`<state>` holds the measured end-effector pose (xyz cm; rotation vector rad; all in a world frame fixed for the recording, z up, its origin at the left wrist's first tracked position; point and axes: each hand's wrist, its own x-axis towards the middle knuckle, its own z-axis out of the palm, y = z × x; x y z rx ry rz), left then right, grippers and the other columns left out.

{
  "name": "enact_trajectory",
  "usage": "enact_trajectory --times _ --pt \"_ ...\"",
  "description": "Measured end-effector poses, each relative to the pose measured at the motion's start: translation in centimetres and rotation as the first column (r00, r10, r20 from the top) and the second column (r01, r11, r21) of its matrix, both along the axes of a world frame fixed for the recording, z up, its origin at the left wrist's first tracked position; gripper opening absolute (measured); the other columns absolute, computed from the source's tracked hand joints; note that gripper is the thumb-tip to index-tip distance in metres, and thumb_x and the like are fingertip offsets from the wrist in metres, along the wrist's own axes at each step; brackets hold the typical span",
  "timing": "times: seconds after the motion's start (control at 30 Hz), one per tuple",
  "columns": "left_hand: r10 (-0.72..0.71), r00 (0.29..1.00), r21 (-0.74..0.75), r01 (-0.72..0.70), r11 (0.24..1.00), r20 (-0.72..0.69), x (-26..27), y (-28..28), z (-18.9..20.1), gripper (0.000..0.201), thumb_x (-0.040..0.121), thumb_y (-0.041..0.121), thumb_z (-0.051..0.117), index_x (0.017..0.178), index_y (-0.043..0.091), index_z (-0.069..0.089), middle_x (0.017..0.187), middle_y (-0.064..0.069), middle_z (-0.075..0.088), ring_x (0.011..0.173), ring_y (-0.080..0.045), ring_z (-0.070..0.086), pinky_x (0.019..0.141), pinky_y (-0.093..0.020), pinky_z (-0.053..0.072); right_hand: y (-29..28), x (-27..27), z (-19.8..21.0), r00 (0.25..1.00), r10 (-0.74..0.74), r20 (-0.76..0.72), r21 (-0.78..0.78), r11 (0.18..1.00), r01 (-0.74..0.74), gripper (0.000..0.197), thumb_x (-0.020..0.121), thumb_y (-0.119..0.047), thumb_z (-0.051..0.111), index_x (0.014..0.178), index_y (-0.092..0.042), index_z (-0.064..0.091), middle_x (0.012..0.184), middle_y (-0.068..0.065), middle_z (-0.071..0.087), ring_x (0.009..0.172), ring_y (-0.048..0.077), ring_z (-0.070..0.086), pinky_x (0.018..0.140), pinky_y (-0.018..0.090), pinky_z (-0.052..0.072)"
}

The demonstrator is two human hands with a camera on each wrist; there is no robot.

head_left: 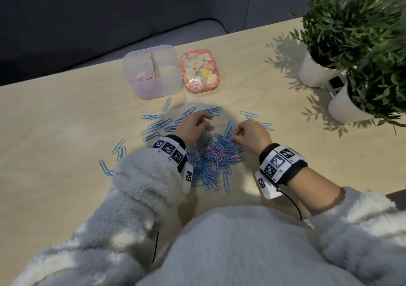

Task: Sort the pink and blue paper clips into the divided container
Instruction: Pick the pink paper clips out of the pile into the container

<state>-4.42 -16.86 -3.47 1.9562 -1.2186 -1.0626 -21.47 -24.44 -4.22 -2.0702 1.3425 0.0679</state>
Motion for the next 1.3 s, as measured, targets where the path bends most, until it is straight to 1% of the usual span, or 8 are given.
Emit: enact_trajectory --times 0.23,0.33,0.53,0.73,0.83,1.0,1.17,1.3 --pt "0.170 0.935 0.101 -0.145 0.984 -0.312 -0.5 -0.3 0.8 0.023 0.095 0.011 0.042 0.076 0.011 0.053 0.068 -0.004 0.052 0.058 -0.013 0.051 0.049 -0.014 0.043 0.4 -0.3 -0.5 0.990 -0.001 0.144 0.117 0.993 -0.016 0.016 0.078 -0.013 0.061 0.062 -0.013 0.058 0.065 0.001 0.060 0.064 0.017 0.053 0.065 0.029 0.042" --pt "0.129 0.920 0.109 -0.095 0.990 -0.371 -0.3 0.5 0.7 0.021 0.096 0.013 0.044 0.077 0.012 0.053 0.068 -0.004 0.052 0.053 -0.009 0.053 0.053 -0.019 0.043 -0.8 -2.0 0.0 0.906 -0.245 0.344 0.312 0.940 0.136 0.027 0.081 -0.002 0.059 0.059 -0.015 0.053 0.053 0.004 0.050 0.039 0.006 0.042 0.046 0.021 0.035" --pt "0.040 0.997 0.117 -0.031 0.993 -0.070 -0.1 0.6 0.2 0.015 0.096 0.012 0.040 0.090 0.007 0.053 0.071 0.000 0.051 0.062 -0.012 0.049 0.059 -0.020 0.044 -3.6 -5.5 0.6 0.675 -0.613 0.411 0.602 0.738 0.304 0.018 0.088 0.007 0.045 0.090 0.002 0.062 0.056 0.008 0.043 0.035 0.008 0.034 0.034 0.013 0.023" --pt "-0.323 0.877 0.284 0.228 0.931 0.355 -1.3 1.8 -0.2 0.023 0.088 0.030 0.059 0.098 0.009 0.057 0.087 -0.003 0.058 0.080 -0.021 0.054 0.071 -0.031 0.043 -3.9 -6.6 -0.1 0.735 -0.562 0.381 0.495 0.795 0.351 0.012 0.087 0.004 0.055 0.081 -0.006 0.057 0.043 0.000 0.056 0.027 0.003 0.041 0.029 0.012 0.028" --pt "-0.314 0.867 0.266 0.222 0.938 0.386 -1.2 1.9 -0.2 0.018 0.089 0.024 0.057 0.097 0.008 0.060 0.101 -0.010 0.064 0.094 -0.026 0.058 0.081 -0.035 0.047 -4.0 -6.1 0.3 0.709 -0.538 0.456 0.349 0.841 0.414 0.015 0.088 0.003 0.054 0.099 -0.006 0.055 0.041 -0.006 0.055 0.026 0.001 0.046 0.031 0.012 0.035" --pt "-0.190 0.904 0.132 0.150 0.980 0.382 -0.3 2.0 0.7 0.018 0.090 0.020 0.055 0.091 0.007 0.066 0.085 -0.009 0.060 0.076 -0.020 0.052 0.068 -0.029 0.041 -3.7 -4.9 0.8 0.701 -0.545 0.460 0.312 0.838 0.448 0.035 0.089 0.002 0.032 0.065 -0.014 0.052 0.052 0.004 0.052 0.030 0.003 0.045 0.033 0.016 0.031" --pt "0.017 0.999 0.092 -0.020 0.996 0.035 -0.2 1.7 1.3 0.025 0.095 0.015 0.036 0.078 0.005 0.050 0.072 -0.004 0.046 0.064 -0.019 0.039 0.060 -0.029 0.032 -3.0 -3.8 0.6 0.989 0.028 0.145 -0.007 1.000 -0.028 0.012 0.085 -0.017 0.056 0.088 -0.019 0.068 0.076 0.003 0.062 0.067 0.011 0.056 0.065 0.025 0.042" --pt "0.091 0.969 0.132 -0.062 0.989 -0.228 -0.4 2.0 1.5 0.036 0.099 0.026 0.037 0.065 0.013 0.043 0.068 -0.001 0.051 0.056 -0.012 0.043 0.056 -0.023 0.036 -3.5 -3.0 0.8 0.957 0.243 -0.160 -0.137 0.954 -0.265 0.004 0.083 -0.023 0.061 0.086 -0.021 0.062 0.079 -0.002 0.059 0.086 0.027 0.058 0.067 0.028 0.035"
